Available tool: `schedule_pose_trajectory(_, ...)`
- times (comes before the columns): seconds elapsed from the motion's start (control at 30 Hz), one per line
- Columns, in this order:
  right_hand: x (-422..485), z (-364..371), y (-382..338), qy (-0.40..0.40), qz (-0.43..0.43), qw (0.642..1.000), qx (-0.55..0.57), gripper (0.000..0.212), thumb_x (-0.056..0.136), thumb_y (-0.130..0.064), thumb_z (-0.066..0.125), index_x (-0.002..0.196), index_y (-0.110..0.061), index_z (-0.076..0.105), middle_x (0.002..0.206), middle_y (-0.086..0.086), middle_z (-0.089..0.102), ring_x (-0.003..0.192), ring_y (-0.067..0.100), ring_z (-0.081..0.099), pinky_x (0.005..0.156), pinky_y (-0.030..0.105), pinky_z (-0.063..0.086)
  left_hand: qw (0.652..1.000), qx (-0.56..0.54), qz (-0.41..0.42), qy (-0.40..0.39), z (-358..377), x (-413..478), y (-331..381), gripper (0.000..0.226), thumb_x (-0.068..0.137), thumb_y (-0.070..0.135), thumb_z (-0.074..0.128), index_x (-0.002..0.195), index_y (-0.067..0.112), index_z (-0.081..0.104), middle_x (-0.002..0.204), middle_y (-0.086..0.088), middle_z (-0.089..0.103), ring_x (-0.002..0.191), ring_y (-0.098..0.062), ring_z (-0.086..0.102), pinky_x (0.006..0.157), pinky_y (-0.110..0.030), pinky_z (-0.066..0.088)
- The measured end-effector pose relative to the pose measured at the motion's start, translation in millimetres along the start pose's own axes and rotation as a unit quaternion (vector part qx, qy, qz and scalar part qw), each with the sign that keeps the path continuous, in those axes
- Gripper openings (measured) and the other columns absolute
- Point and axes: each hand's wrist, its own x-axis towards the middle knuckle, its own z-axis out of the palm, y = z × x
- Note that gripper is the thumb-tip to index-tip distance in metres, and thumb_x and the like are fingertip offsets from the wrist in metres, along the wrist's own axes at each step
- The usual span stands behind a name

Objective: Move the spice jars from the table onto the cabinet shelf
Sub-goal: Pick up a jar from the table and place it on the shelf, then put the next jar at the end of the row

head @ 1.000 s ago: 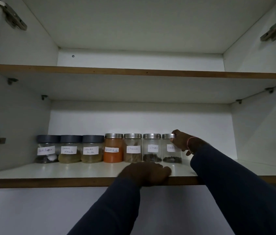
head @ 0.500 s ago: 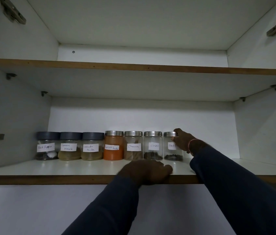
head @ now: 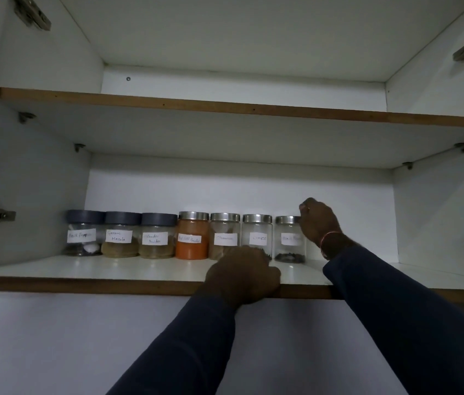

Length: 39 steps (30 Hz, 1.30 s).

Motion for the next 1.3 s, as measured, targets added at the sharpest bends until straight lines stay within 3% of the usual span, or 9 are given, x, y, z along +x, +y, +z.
schedule_pose_trajectory(0.13, -56, -18, -19, -0.109, -0.092, 0.987, -0.067, 0.025, 0.092, -0.008, 0.045, 0.108, -0.005, 0.065, 0.115, 0.015, 0.066, 0.102, 0.028, 0.06, 0.089, 0.035, 0.048, 0.981, 0.083, 0.051, 0.171, 4, -12, -1, 0.024, 0.084, 0.036, 0.041, 0.063, 0.023, 0.04, 0.061, 0.006, 0.038, 0.064, -0.017, 0.049, 0.058, -0.028, 0.04)
schedule_pose_trajectory(0.3, -160, -50, -23, -0.152, -0.193, 0.968, -0.054, 0.036, 0.101, -0.037, 0.037, 0.104, -0.016, 0.066, 0.107, 0.006, 0.069, 0.101, 0.025, 0.062, 0.085, 0.034, 0.045, 0.962, 0.088, 0.09, 0.243, 3, -39, 12, 0.031, 0.085, 0.035, 0.041, 0.062, 0.018, 0.052, 0.057, 0.006, 0.046, 0.05, -0.013, 0.042, 0.054, -0.025, 0.029)
schedule_pose_trajectory(0.4, -233, -56, 7, -0.079, -0.272, 0.953, -0.108, 0.048, 0.097, -0.043, 0.042, 0.135, -0.016, 0.055, 0.139, 0.009, 0.054, 0.131, 0.027, 0.049, 0.109, 0.045, 0.039, 0.952, 0.0, 0.125, 0.28, 29, -86, 6, 0.027, 0.087, 0.03, 0.048, 0.088, 0.013, 0.069, 0.088, -0.001, 0.07, 0.082, -0.015, 0.062, 0.078, -0.031, 0.046)
schedule_pose_trajectory(0.5, -316, -35, 44, -0.103, -0.216, 0.97, -0.045, 0.054, 0.096, -0.048, 0.041, 0.139, -0.018, 0.052, 0.15, 0.008, 0.043, 0.14, 0.022, 0.039, 0.116, 0.036, 0.033, 0.949, -0.052, 0.133, 0.281, 94, -161, -13, 0.031, 0.089, 0.03, 0.051, 0.111, 0.015, 0.068, 0.122, 0.0, 0.065, 0.117, -0.011, 0.053, 0.11, -0.028, 0.03)
schedule_pose_trajectory(0.63, -436, 28, 79, -0.325, -0.035, 0.945, 0.002, 0.061, 0.096, -0.052, 0.044, 0.151, -0.033, 0.024, 0.162, -0.011, 0.007, 0.149, 0.005, 0.006, 0.118, 0.018, 0.005, 0.982, -0.087, 0.026, 0.168, 192, -285, -35, 0.025, 0.082, 0.027, 0.057, 0.097, 0.014, 0.073, 0.103, -0.004, 0.073, 0.097, -0.014, 0.063, 0.09, -0.025, 0.044)
schedule_pose_trajectory(0.8, -573, 89, 89, -0.47, 0.099, 0.876, 0.052, 0.073, 0.091, -0.047, 0.058, 0.152, -0.024, 0.024, 0.16, -0.003, 0.022, 0.146, 0.006, 0.021, 0.115, 0.016, 0.015, 0.978, -0.061, -0.197, -0.022, 257, -419, -70, 0.033, 0.074, 0.037, 0.057, 0.078, 0.01, 0.076, 0.079, -0.009, 0.074, 0.074, -0.027, 0.073, 0.061, -0.039, 0.058)
schedule_pose_trajectory(0.9, -614, 99, 87, -0.55, 0.114, 0.825, 0.066, 0.08, 0.09, -0.041, 0.061, 0.154, -0.015, 0.019, 0.161, 0.004, 0.021, 0.148, 0.014, 0.021, 0.115, 0.018, 0.016, 0.954, -0.066, -0.271, -0.112, 271, -472, -83, 0.047, 0.089, 0.05, 0.039, 0.102, 0.015, 0.067, 0.101, -0.006, 0.065, 0.093, -0.027, 0.065, 0.079, -0.037, 0.051)
schedule_pose_trajectory(1.07, -630, 112, 75, -0.556, 0.151, 0.813, 0.089, 0.073, 0.087, -0.037, 0.065, 0.15, -0.024, 0.031, 0.155, 0.0, 0.036, 0.142, 0.019, 0.035, 0.117, 0.035, 0.029, 0.923, -0.135, -0.346, -0.101, 280, -490, -99, 0.041, 0.09, 0.041, 0.057, 0.123, 0.016, 0.052, 0.124, -0.005, 0.053, 0.102, -0.011, 0.05, 0.081, -0.025, 0.037)
schedule_pose_trajectory(1.3, -645, 125, 57, -0.534, 0.171, 0.82, 0.115, 0.072, 0.086, -0.045, 0.064, 0.147, -0.02, 0.035, 0.151, 0.0, 0.04, 0.14, 0.02, 0.038, 0.116, 0.042, 0.031, 0.909, -0.098, -0.301, -0.269, 299, -458, -115, 0.091, 0.079, 0.046, 0.071, 0.151, 0.023, 0.021, 0.161, -0.014, 0.01, 0.147, -0.034, 0.012, 0.114, -0.052, 0.028)
